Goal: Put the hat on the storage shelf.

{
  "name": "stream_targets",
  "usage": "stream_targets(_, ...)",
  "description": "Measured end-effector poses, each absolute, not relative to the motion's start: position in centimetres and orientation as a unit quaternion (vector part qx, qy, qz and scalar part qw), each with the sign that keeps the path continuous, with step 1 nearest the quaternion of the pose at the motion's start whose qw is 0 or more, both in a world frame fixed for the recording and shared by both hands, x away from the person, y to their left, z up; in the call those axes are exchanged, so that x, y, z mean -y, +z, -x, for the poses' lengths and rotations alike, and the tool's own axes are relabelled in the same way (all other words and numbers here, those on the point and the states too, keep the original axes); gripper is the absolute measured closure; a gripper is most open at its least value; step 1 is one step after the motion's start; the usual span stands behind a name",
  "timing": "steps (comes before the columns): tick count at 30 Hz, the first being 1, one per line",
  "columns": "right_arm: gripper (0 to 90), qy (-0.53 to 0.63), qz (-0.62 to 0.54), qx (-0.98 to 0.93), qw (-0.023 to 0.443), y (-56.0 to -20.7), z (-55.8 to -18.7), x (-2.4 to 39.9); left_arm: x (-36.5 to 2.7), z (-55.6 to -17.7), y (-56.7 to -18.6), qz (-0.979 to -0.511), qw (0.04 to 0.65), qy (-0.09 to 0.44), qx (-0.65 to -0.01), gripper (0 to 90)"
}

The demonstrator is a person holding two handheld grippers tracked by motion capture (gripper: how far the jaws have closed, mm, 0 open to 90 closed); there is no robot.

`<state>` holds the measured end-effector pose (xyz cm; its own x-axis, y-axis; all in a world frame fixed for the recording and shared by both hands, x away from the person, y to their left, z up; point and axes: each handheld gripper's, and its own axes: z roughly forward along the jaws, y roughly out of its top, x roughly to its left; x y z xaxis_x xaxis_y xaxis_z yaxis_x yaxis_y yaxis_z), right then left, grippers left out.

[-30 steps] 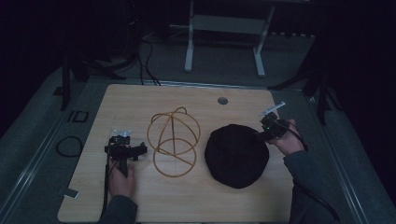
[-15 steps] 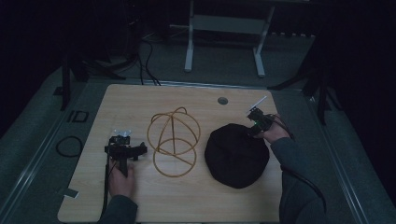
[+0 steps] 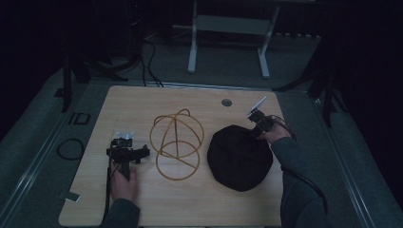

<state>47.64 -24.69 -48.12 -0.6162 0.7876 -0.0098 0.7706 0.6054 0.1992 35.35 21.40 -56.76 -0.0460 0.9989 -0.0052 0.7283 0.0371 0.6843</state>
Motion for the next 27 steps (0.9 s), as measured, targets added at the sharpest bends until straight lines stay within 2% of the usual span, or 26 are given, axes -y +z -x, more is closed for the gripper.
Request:
stream_targets(11,76.9,0.082,-0.495,-0.865,0.027,-47.9,-47.4,25.4,-21.4,-35.4,-56.8,-0.641,0.257,0.265,-0.674,1.2)
stream_targets(24,77.3,0.074,-0.505,-0.859,0.047,-48.1,-46.4,24.6,-21.4,-35.4,-56.8,-0.64,0.257,0.265,-0.674,1.2)
stream_targets(27,77.7,0.081,-0.517,-0.852,0.036,-48.0,-46.5,25.0,-21.4,-35.4,-56.8,-0.64,0.257,0.265,-0.674,1.2)
